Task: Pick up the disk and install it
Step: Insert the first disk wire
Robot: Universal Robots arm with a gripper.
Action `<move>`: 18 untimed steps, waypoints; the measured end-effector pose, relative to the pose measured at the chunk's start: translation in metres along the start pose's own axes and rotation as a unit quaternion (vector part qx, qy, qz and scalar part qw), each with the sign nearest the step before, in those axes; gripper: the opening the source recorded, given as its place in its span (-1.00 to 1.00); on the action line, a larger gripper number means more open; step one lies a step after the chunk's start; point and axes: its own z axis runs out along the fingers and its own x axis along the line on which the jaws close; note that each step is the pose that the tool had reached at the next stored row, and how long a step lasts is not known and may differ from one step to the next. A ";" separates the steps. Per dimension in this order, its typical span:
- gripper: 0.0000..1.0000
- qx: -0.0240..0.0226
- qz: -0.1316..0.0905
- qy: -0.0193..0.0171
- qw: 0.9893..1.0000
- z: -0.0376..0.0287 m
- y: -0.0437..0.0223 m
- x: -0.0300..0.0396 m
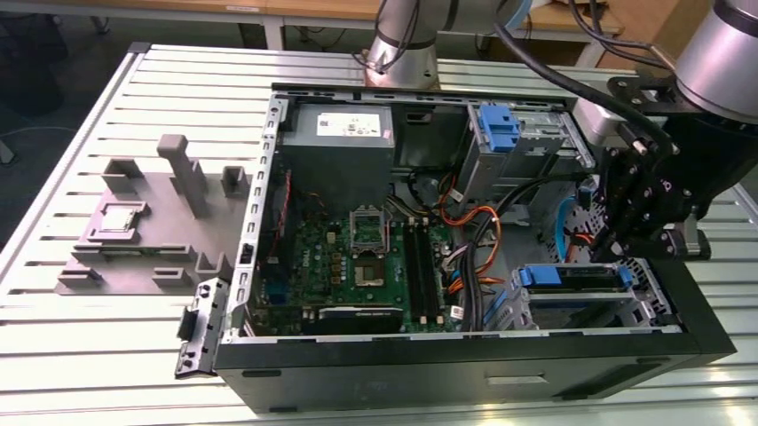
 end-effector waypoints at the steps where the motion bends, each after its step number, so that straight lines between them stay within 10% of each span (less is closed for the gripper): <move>1: -0.66 0.000 0.000 -0.001 1.000 0.0004 -0.0001 0.0020; 18: -0.66 -0.001 0.005 -0.007 1.000 0.0090 0.0015 0.0059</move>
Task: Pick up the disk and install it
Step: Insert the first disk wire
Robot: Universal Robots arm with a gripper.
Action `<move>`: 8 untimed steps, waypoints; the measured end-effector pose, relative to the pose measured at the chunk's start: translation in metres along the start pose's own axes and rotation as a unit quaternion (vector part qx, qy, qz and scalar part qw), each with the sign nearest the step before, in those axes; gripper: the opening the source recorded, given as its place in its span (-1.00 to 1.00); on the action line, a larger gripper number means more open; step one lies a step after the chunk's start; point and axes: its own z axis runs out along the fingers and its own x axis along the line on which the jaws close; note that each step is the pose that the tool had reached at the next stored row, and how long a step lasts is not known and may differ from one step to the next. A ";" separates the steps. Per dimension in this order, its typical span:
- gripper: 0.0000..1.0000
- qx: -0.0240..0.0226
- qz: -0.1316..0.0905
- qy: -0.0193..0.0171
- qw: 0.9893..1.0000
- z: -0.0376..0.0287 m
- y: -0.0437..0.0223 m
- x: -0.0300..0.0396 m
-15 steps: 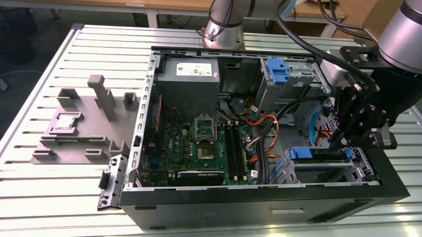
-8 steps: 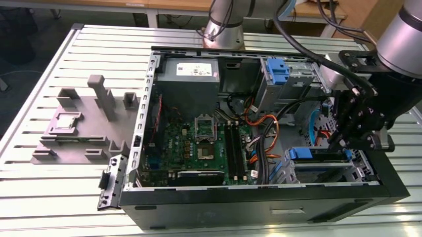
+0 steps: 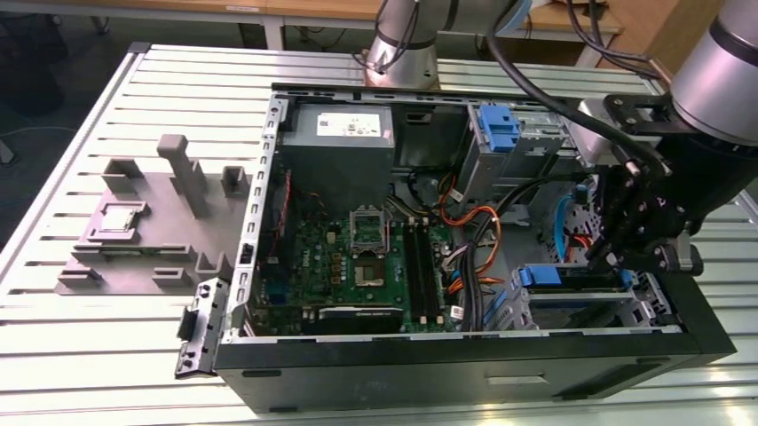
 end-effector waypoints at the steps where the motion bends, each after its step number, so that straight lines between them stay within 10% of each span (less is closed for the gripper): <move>1: -0.66 0.000 0.000 0.000 1.000 0.0005 0.0000 0.0000; 8: -0.66 0.000 0.001 0.000 1.000 0.0018 -0.0005 -0.0001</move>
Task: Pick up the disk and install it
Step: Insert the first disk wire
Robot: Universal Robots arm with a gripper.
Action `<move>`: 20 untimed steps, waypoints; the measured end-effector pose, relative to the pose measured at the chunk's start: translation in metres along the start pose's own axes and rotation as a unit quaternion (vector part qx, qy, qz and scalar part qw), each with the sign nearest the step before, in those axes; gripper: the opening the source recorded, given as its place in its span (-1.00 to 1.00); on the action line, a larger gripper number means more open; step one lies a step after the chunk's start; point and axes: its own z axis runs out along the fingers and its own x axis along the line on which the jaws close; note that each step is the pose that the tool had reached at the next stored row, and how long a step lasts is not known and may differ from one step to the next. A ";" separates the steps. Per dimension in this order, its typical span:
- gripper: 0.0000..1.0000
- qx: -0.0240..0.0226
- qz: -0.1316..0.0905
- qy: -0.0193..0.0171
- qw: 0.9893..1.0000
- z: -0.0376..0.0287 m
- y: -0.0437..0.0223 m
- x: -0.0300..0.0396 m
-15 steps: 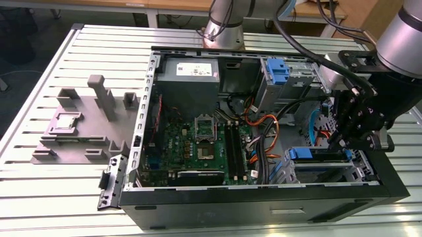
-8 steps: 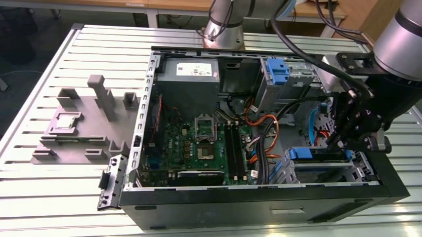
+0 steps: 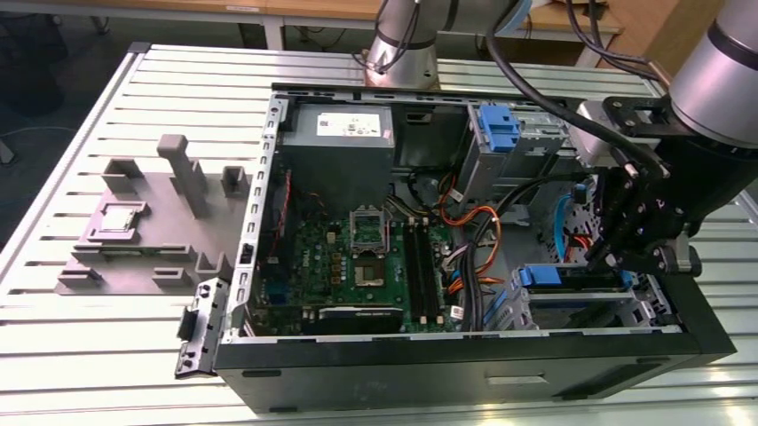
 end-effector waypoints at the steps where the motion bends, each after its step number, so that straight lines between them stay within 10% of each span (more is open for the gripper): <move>1: -0.66 0.000 0.000 0.000 1.000 0.0001 -0.0001 0.0000; 20: -0.66 0.000 0.001 0.000 1.000 0.0056 0.0001 -0.0002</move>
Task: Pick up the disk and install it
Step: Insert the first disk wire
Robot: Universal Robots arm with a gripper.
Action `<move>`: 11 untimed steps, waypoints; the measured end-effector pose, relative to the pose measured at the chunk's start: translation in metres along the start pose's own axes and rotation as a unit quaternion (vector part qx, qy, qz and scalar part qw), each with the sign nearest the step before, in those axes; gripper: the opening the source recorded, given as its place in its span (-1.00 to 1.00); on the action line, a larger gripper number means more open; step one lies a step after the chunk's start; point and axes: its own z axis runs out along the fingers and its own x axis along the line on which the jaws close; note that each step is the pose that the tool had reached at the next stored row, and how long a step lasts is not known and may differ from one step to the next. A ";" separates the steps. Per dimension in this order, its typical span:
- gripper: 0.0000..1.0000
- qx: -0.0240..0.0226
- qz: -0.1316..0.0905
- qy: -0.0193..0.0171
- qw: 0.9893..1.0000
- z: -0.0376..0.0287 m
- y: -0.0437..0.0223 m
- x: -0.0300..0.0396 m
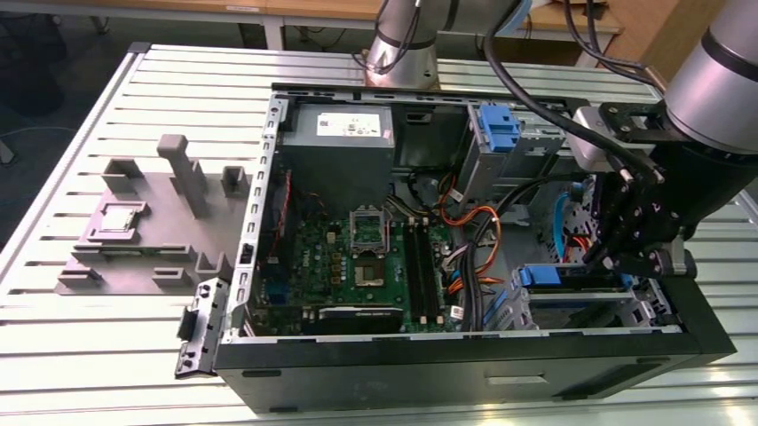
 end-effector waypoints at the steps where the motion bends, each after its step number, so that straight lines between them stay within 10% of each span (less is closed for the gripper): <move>1: -0.66 0.000 0.000 0.000 1.000 0.0000 0.0000 0.0000; 11: -0.52 0.000 0.000 0.000 1.000 0.0001 0.0000 0.0000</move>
